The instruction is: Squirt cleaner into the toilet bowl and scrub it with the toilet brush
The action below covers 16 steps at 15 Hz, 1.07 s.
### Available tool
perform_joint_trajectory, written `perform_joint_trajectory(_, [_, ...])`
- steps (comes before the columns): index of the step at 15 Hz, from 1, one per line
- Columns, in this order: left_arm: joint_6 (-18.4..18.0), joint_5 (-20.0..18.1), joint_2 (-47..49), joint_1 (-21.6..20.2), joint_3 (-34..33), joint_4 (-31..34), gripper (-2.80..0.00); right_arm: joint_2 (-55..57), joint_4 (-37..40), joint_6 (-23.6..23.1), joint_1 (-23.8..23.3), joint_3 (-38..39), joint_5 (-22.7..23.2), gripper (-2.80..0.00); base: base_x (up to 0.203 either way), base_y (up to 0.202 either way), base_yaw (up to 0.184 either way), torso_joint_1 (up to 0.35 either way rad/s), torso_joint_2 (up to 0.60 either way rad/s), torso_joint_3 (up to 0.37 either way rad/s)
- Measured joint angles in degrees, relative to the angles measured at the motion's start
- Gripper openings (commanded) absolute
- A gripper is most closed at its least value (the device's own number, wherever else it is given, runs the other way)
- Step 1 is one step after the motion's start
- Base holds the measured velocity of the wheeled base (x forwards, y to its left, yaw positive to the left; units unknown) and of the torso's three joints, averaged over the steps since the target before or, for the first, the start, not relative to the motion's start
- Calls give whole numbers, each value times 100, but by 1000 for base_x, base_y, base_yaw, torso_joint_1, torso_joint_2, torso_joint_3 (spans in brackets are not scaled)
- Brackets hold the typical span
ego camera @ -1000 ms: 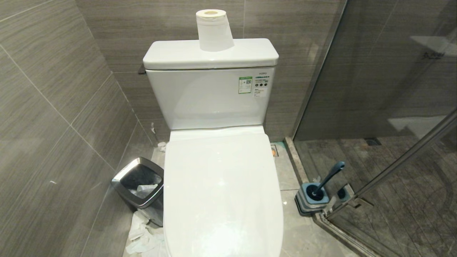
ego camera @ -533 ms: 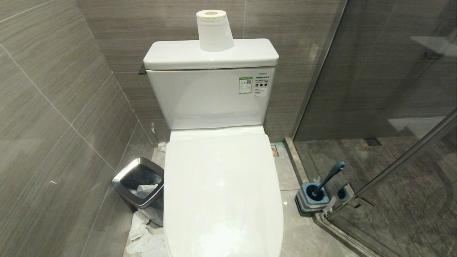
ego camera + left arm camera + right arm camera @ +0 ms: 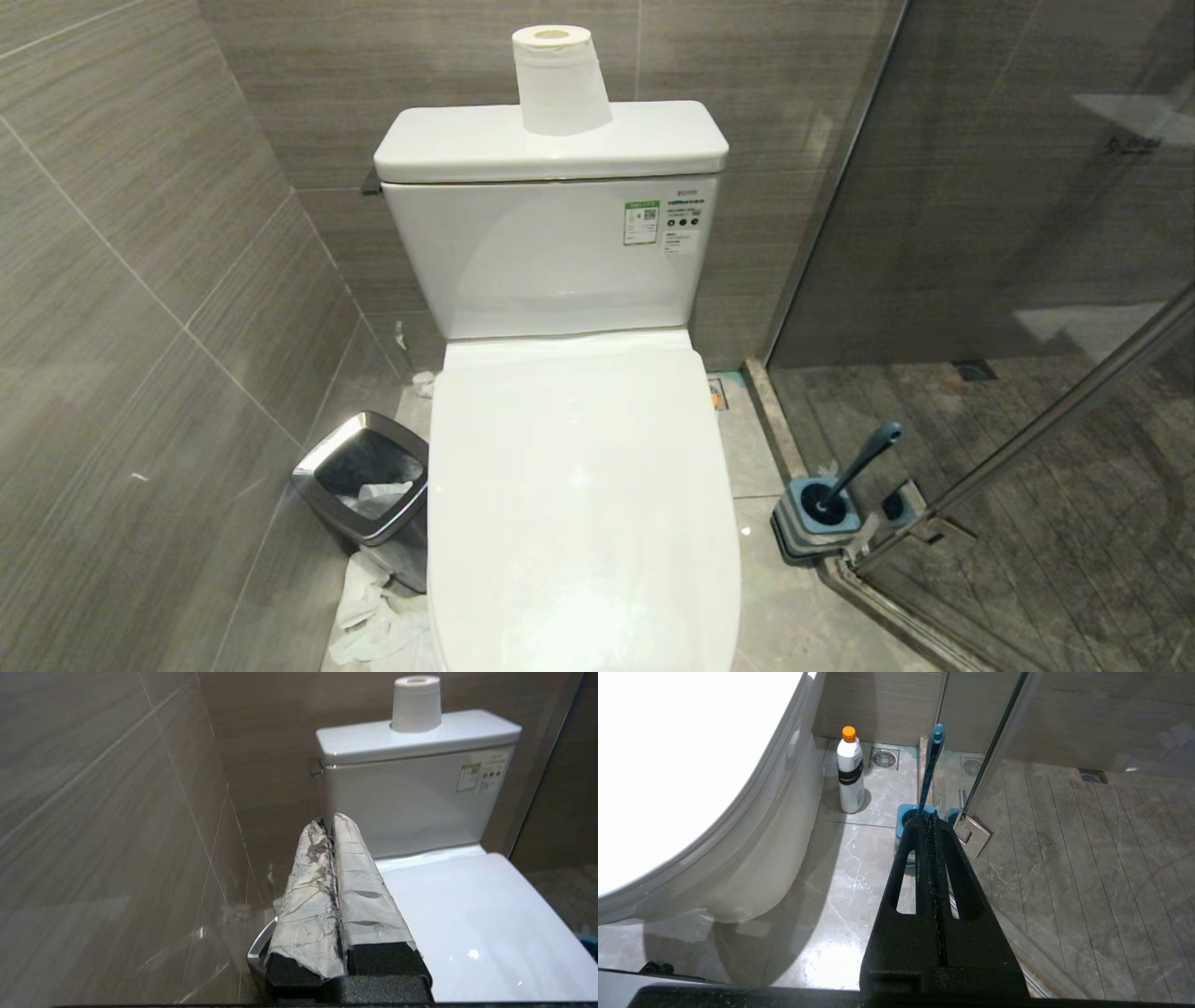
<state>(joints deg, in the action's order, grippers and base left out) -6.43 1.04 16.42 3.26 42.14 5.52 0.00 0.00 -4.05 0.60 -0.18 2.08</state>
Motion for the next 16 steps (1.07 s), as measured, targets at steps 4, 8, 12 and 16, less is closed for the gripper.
perform_joint_trajectory(4, [35,-557,-225,-464,-364,360,-280,0,0,-1,0,0,0,-280,0,0,0,0,0,0])
perform_joint_trajectory(8, [-64,-551,-870,-396,-1699,159,-280,0,-2,3,0,0,-2,-280,0,0,0,0,0,0])
perform_joint_trajectory(12, [-109,-536,-1467,-348,-3635,-945,-280,0,-5,13,0,0,0,-280,0,0,0,0,0,0])
perform_joint_trajectory(16, [-186,-443,-1602,-334,-4165,-536,-280,0,-8,15,0,0,0,-280,0,0,0,0,0,0])
